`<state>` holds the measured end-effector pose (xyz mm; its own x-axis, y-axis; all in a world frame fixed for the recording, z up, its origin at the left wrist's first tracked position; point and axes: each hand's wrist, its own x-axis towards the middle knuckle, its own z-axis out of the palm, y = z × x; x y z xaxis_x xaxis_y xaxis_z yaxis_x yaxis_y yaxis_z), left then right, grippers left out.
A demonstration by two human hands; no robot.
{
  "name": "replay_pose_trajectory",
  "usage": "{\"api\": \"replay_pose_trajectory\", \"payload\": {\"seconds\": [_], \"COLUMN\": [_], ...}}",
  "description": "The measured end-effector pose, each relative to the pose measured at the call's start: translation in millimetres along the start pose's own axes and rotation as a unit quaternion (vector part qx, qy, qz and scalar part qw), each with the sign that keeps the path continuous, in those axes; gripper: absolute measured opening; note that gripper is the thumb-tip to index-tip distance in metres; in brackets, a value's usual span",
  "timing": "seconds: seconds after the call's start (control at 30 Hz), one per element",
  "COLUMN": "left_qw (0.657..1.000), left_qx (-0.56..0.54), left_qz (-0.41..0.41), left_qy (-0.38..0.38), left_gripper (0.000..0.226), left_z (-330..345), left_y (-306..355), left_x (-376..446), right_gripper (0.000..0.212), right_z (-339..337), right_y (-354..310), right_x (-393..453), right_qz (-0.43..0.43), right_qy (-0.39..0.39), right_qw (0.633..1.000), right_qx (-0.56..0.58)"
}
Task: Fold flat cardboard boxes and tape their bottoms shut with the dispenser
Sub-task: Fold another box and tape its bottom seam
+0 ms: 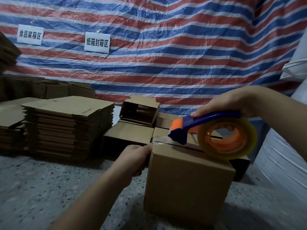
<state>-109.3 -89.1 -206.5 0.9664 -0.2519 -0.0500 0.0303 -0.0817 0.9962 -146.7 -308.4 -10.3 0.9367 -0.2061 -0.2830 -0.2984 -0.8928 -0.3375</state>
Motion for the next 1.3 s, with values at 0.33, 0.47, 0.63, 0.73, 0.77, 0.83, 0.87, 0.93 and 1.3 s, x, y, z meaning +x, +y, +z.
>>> {"api": "replay_pose_trajectory", "payload": {"seconds": [0.33, 0.47, 0.63, 0.73, 0.77, 0.83, 0.87, 0.93, 1.3], "left_qw": [0.997, 0.992, 0.975, 0.977, 0.977, 0.978, 0.978, 0.970, 0.813], "left_qx": [-0.034, -0.067, 0.007, 0.046, 0.048, 0.058, 0.072, 0.140, 0.502], "left_qz": [-0.050, 0.038, 0.208, 0.199, 0.198, 0.194, 0.192, 0.191, 0.288], "left_qy": [0.039, 0.101, 0.078, 0.066, 0.061, 0.044, 0.039, 0.053, 0.065], "left_gripper": [0.049, 0.037, 0.088, 0.092, 0.092, 0.088, 0.082, 0.072, 0.084], "left_z": [16.1, 23.8, 36.4, 40.0, 38.3, 33.0, 30.8, 27.2, 13.6], "left_y": [-11.7, -24.9, -10.5, -12.2, -12.6, -12.6, -10.9, -4.8, 23.2], "left_x": [0.1, -11.2, -34.1, -40.5, -42.5, -44.6, -45.0, -43.4, -39.4], "right_gripper": [0.084, 0.083, 0.075, 0.076, 0.076, 0.074, 0.073, 0.070, 0.084], "right_z": [1.6, 2.2, 1.0, 1.0, 1.1, 1.5, 1.4, 0.9, -12.4], "right_y": [2.6, 0.9, 2.5, 3.1, 3.5, 4.2, 4.4, 4.2, 4.6], "right_x": [-2.2, -4.1, -5.3, -4.8, -4.6, -4.1, -4.1, -4.6, 0.8], "right_qz": [-0.009, -0.009, -0.011, -0.008, -0.008, -0.011, -0.014, -0.019, -0.003], "right_qy": [-0.011, -0.010, -0.013, -0.011, -0.010, -0.007, -0.008, -0.014, -0.042], "right_qw": [0.999, 0.999, 0.999, 0.999, 0.999, 0.998, 0.998, 0.998, 0.999], "right_qx": [0.033, 0.032, 0.042, 0.046, 0.050, 0.056, 0.058, 0.057, -0.018]}}
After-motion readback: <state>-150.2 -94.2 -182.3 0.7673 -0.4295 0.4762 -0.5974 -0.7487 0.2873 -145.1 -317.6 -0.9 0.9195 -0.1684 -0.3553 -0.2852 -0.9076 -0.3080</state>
